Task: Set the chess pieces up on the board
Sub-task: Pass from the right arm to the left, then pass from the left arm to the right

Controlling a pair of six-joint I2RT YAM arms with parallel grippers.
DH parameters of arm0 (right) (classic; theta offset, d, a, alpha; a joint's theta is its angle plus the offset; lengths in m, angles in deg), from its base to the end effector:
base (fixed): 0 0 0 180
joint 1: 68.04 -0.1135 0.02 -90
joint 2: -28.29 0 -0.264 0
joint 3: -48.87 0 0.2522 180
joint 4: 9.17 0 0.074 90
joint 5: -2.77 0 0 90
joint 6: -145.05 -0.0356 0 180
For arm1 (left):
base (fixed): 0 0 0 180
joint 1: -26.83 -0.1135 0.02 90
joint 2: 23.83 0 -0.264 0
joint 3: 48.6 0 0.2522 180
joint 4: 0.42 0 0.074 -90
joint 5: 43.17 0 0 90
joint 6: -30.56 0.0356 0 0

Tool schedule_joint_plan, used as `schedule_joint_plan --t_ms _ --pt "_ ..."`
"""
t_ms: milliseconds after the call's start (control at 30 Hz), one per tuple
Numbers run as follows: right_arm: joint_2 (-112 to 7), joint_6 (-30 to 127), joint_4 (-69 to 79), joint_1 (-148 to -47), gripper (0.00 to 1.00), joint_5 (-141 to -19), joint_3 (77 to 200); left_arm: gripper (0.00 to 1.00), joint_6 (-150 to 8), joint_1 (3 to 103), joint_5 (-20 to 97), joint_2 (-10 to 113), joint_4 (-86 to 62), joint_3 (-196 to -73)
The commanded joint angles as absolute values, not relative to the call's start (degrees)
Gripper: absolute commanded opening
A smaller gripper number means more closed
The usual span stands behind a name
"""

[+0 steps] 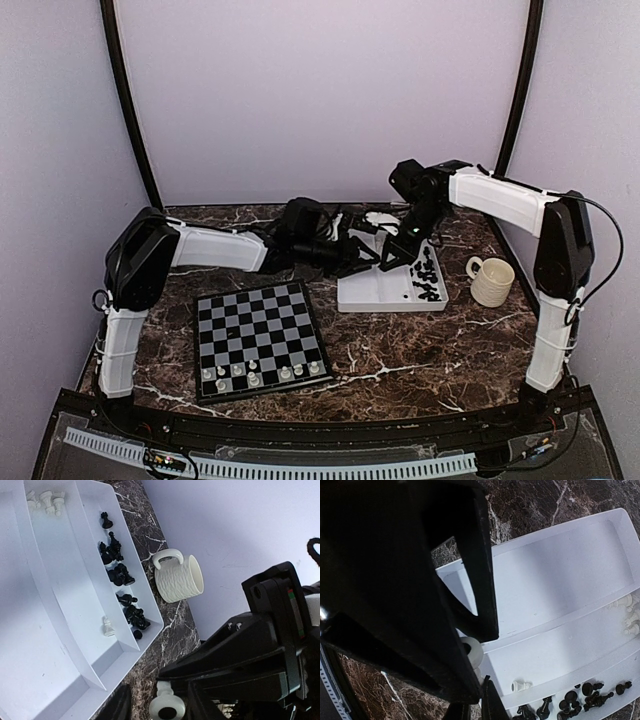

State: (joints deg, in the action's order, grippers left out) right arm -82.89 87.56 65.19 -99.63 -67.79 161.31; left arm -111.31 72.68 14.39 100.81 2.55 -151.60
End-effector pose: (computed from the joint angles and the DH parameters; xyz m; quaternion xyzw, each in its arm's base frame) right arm 0.3335 0.2190 0.2623 -0.5384 0.8132 0.1658 0.1462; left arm 0.3367 -0.3743 0.2044 0.1217 0.7876 -0.5709 0.1974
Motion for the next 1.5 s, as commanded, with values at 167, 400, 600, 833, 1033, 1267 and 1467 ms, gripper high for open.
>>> schedule_joint_plan --t_ms 167,400,600,833,1033,1267,1467 --pt "-80.4 88.0 65.6 -100.2 0.07 -67.8 163.1 0.21 -113.9 72.6 11.4 100.7 6.5 -152.9" --pt "-76.0 85.8 64.2 -96.0 0.31 -61.9 163.8 0.1 -118.1 71.9 8.1 98.5 21.0 -147.2" --pt "-71.7 79.6 57.1 -87.2 0.43 -40.7 160.7 0.09 -116.9 71.8 10.8 92.9 32.5 -141.0" --pt "-73.1 76.1 53.0 -87.1 0.46 -22.6 155.8 0.08 -121.2 71.8 11.8 91.6 43.3 -138.4" --pt "-75.4 72.1 51.0 -88.2 0.48 -19.1 155.3 0.08 -122.9 71.8 12.4 91.6 46.2 -138.0" --pt "-75.0 69.9 48.6 -89.5 0.46 -16.9 153.4 0.08 -123.0 71.8 12.4 91.8 45.7 -138.4" --pt "-75.0 67.9 46.9 -89.6 0.29 -16.0 152.6 0.08 -123.4 71.8 12.3 92.0 46.0 -138.4"
